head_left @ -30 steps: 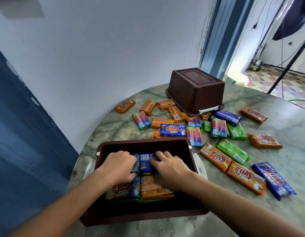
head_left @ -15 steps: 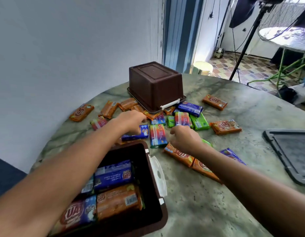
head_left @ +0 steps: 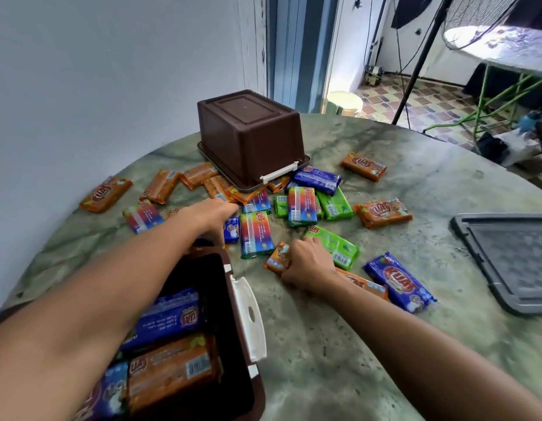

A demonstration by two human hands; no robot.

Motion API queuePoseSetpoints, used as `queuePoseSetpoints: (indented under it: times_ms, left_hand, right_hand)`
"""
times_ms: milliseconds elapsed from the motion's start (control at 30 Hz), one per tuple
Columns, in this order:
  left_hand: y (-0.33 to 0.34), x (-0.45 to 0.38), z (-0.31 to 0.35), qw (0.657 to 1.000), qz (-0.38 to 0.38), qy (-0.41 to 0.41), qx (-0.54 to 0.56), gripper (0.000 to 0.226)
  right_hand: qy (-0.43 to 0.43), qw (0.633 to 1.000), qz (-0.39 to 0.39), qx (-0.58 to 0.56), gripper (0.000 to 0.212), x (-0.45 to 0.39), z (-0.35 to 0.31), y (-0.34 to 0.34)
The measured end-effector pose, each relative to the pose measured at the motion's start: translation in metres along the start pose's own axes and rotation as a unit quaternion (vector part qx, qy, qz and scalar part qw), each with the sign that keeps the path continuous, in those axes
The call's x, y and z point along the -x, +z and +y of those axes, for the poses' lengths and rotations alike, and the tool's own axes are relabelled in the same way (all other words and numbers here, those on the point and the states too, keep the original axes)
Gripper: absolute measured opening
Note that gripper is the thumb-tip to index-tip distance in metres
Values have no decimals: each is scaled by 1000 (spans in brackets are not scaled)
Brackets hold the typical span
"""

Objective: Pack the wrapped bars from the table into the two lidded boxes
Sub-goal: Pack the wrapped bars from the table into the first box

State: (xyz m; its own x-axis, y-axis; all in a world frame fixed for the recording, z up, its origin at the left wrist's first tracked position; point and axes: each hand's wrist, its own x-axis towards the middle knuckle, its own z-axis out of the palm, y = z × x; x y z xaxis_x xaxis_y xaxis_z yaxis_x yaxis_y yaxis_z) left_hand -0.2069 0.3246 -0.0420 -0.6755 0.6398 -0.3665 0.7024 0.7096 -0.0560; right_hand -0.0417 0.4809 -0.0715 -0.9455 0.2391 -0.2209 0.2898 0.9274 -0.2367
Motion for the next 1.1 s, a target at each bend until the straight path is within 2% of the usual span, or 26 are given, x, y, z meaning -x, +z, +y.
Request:
queuePoseSetpoints:
  times_ms: [67, 200, 300, 433, 567, 700, 767, 867, 1000, 1100]
  left_hand:
    - [-7, 5, 2, 999, 4, 2, 48, 74]
    - [-42, 39, 2, 992, 71, 23, 104, 70]
    - [-74, 89, -7, 984, 127, 22, 123, 76]
    - [-93, 178, -24, 982, 114, 8, 148, 77]
    - [-60, 252, -34, 990, 71, -11, 121, 74]
    - [2, 282, -32, 994, -4, -30, 103, 71]
    - [28, 285, -27, 995, -21, -32, 94, 71]
    - [57, 292, -25, 996, -17, -35, 79, 76]
    - [74, 297, -19, 998, 15, -60, 30, 58]
    - [83, 300, -18, 996, 32, -76, 36, 56]
  right_hand:
    - [-10, 1000, 11, -7, 52, 3, 1, -8]
    - [-51, 997, 54, -9, 48, 8, -13, -45]
    - [-116, 989, 88, 5, 48, 19, -42, -83]
    - [-232, 965, 100, 70, 59, 49, -91, -115]
    - [-321, 941, 61, 87, 63, 82, -138, -109]
    - [-369, 923, -47, 102, 58, 104, -167, -67]
    - [-378, 916, -76, 114, 56, 110, -169, -44]
    - [-381, 909, -82, 150, 49, 116, -176, -17]
    - [-378, 900, -74, 206, 40, 122, -177, 3]
    - [-396, 890, -51, 220, 38, 123, -181, 9]
